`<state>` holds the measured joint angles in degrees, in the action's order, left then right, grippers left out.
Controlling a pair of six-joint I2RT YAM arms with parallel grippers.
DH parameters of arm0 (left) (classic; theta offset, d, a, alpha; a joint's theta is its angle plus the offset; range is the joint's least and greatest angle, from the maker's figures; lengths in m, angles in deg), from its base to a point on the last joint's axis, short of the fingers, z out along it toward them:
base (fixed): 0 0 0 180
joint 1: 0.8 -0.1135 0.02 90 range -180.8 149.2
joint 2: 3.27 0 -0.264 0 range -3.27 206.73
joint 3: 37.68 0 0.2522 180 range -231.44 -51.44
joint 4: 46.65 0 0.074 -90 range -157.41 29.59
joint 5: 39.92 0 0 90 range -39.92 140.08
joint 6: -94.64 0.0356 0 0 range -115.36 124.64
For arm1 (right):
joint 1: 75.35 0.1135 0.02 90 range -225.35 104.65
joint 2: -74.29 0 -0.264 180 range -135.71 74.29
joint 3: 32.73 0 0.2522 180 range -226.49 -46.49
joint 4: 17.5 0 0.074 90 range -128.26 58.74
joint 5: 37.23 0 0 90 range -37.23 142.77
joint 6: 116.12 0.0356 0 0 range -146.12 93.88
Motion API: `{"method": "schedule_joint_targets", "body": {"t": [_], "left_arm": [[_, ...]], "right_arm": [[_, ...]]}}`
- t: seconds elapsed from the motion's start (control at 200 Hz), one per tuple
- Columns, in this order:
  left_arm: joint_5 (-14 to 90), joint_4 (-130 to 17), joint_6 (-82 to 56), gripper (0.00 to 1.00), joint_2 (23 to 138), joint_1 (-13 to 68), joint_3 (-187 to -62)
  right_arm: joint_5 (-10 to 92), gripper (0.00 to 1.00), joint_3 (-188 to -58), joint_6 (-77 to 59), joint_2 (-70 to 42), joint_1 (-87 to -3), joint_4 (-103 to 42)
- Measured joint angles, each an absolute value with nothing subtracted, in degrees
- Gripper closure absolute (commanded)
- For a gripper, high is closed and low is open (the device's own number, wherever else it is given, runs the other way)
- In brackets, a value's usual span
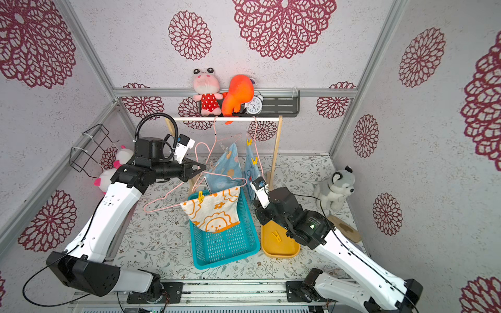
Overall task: Remove the clothespins securing towels to the hanger
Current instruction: Remove the clothespin from the hanger.
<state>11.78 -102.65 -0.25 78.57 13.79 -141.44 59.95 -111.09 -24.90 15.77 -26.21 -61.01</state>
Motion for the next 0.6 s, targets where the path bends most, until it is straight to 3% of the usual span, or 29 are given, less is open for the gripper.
{"method": "schedule_joint_targets", "body": {"t": [0.28,0.6], "left_arm": [[7.0,-103.2,0.4,1.0,78.0,15.0,-141.7],[2.4,-103.9,0.4,1.0,78.0,15.1,-141.8]], "right_arm": [[46.0,0.67,-114.3,-35.7,2.6,-25.5,-53.2],[35.4,0.64,-118.2,-43.3,-1.6,-25.1,-47.4]]}}
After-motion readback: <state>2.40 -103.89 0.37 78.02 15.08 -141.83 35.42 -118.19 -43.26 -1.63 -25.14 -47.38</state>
